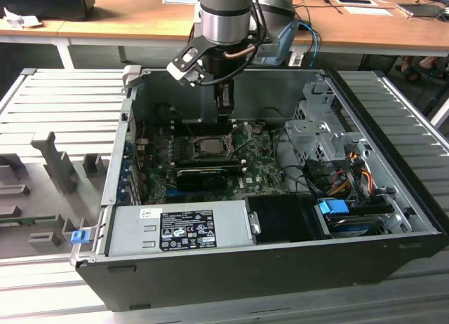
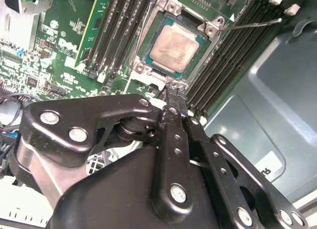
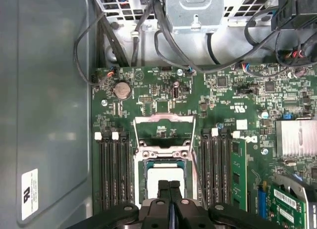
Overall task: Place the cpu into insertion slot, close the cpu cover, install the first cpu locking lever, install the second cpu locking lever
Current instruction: 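Close the cpu cover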
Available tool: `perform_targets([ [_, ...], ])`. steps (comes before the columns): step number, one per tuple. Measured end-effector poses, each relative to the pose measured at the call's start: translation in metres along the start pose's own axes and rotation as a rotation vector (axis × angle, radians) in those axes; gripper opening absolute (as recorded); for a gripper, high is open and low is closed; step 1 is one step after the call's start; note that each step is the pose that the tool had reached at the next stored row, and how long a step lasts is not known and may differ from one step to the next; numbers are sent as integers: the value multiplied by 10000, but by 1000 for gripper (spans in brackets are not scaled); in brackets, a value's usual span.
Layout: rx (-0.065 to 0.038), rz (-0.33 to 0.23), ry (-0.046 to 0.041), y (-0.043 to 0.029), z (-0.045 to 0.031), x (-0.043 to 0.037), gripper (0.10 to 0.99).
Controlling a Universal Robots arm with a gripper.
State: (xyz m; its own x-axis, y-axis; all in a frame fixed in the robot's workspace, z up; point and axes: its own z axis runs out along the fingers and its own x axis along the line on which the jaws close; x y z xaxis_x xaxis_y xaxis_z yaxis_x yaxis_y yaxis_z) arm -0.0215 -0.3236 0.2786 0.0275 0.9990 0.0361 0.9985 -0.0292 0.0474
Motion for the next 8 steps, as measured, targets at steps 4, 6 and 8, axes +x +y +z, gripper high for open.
perform_targets([
  [4,3,0,0,60,3,2,106],
  [6,4,0,0,85,4,3,106],
  [8,6,1,0,110,5,4,106],
])
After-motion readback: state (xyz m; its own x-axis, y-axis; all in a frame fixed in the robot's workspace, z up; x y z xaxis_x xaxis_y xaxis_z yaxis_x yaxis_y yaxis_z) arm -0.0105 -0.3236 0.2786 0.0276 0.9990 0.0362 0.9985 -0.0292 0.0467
